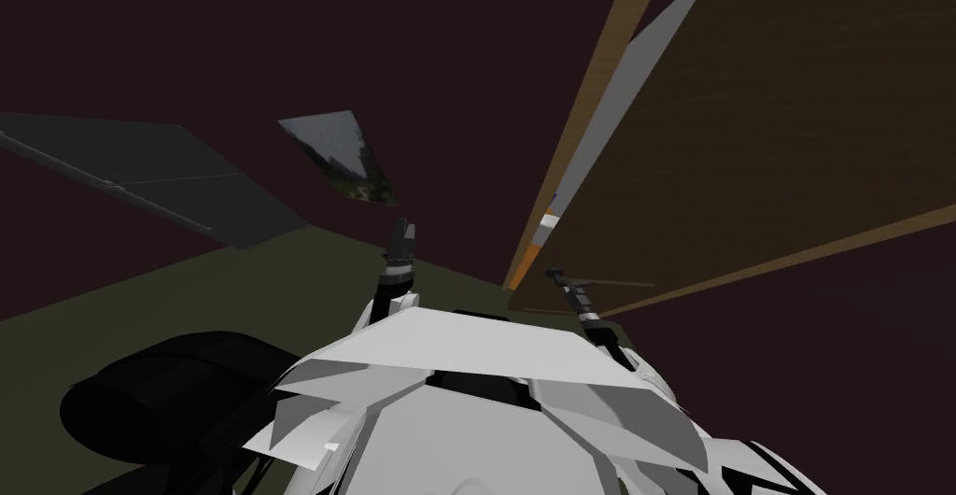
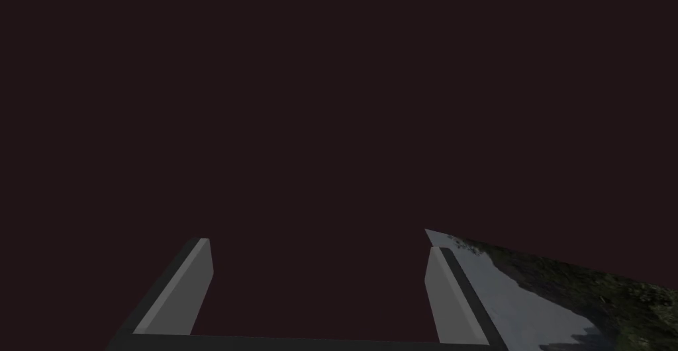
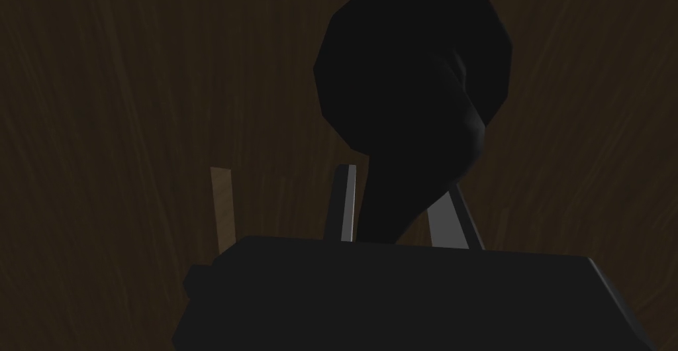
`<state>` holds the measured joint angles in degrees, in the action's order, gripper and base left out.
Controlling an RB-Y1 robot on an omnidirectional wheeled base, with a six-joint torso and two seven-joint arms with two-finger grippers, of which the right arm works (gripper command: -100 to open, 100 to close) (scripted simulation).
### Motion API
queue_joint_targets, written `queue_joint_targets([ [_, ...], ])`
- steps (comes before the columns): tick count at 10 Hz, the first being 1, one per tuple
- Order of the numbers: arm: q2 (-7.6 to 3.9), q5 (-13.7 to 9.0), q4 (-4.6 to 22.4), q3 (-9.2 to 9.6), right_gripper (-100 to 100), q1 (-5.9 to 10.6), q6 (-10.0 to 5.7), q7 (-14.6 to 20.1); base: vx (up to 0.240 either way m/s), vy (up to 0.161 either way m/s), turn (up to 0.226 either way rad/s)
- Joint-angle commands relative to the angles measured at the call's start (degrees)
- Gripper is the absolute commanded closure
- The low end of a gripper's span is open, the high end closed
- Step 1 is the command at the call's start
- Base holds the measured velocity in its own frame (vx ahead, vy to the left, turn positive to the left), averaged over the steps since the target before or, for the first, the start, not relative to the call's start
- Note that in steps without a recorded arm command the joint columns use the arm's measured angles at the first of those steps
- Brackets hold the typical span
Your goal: Pull the door open
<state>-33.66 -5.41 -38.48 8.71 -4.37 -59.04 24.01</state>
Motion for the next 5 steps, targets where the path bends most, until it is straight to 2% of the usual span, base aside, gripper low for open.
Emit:
queue_joint_targets([
  [1, -0.78, 0.0, 0.0, 0.45, 100, -1.35, -1.79, 0.5, -0.219, -0.122, 0.171],
  [5, -2.48, -0.3, 1.3, 1.31, 100, -3.35, -6.2, 1.7, -0.203, -0.087, 0.171],
])
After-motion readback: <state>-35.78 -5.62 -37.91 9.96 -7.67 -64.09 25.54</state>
